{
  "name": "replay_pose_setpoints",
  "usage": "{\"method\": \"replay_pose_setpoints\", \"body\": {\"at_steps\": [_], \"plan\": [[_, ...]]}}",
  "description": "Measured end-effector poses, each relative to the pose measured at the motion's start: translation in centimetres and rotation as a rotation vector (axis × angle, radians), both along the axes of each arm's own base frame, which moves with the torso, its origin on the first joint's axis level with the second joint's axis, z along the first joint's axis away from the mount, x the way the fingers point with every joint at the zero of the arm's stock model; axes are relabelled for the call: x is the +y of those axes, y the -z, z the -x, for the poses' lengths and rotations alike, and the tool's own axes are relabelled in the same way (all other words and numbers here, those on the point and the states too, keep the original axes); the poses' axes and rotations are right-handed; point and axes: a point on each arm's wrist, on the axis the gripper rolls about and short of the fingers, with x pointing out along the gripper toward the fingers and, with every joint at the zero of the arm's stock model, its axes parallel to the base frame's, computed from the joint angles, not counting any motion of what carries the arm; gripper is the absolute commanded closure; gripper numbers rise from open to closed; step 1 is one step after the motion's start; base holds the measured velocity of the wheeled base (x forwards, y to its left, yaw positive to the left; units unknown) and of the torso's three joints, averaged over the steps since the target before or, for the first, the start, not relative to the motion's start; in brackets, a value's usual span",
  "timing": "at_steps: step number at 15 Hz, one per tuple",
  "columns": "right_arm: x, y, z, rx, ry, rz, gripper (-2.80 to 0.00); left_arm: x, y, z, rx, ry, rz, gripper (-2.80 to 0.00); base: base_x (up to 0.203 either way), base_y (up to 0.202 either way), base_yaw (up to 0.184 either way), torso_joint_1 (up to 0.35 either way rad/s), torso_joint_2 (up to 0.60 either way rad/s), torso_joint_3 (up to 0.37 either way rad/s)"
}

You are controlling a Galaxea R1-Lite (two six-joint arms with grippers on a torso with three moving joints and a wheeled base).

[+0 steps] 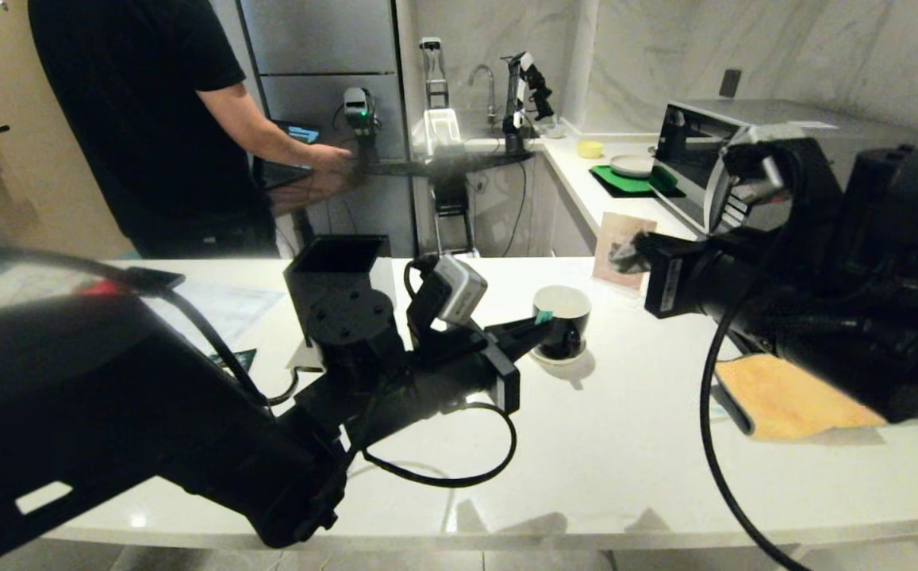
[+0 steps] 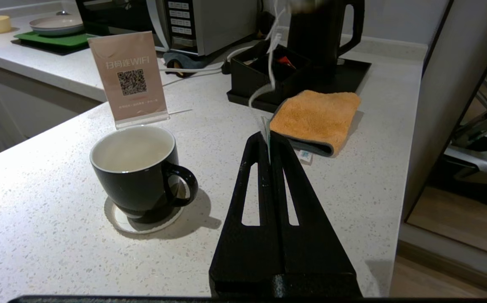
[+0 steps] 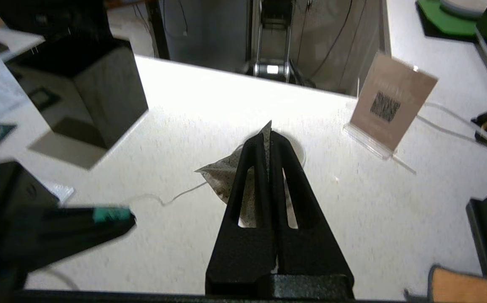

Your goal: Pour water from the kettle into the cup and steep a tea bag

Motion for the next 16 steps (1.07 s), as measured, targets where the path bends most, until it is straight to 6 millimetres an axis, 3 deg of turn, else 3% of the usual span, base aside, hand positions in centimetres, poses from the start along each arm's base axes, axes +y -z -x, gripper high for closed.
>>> {"method": "replay_pose_setpoints", "body": {"at_steps": [12,13,16], "plan": [[-0.3,3.8,1.0,0.065,-0.021,0.044,0.00,0.0,0.0,0.0,-0.001,-0.001,0.001,0.00,0.000,0.000,0.000,0.000,0.00,0.000],[-0.3,3.9,1.0,0.069,-0.021,0.047,-2.80,0.0,0.0,0.0,0.000,0.000,0.001,0.00,0.000,0.000,0.000,0.000,0.00,0.000],[-0.4,4.1,1.1,0.073,-0.021,0.054,-2.80,0.0,-0.1,0.0,0.000,0.000,0.000,0.00,0.000,0.000,0.000,0.000,0.00,0.000]]}}
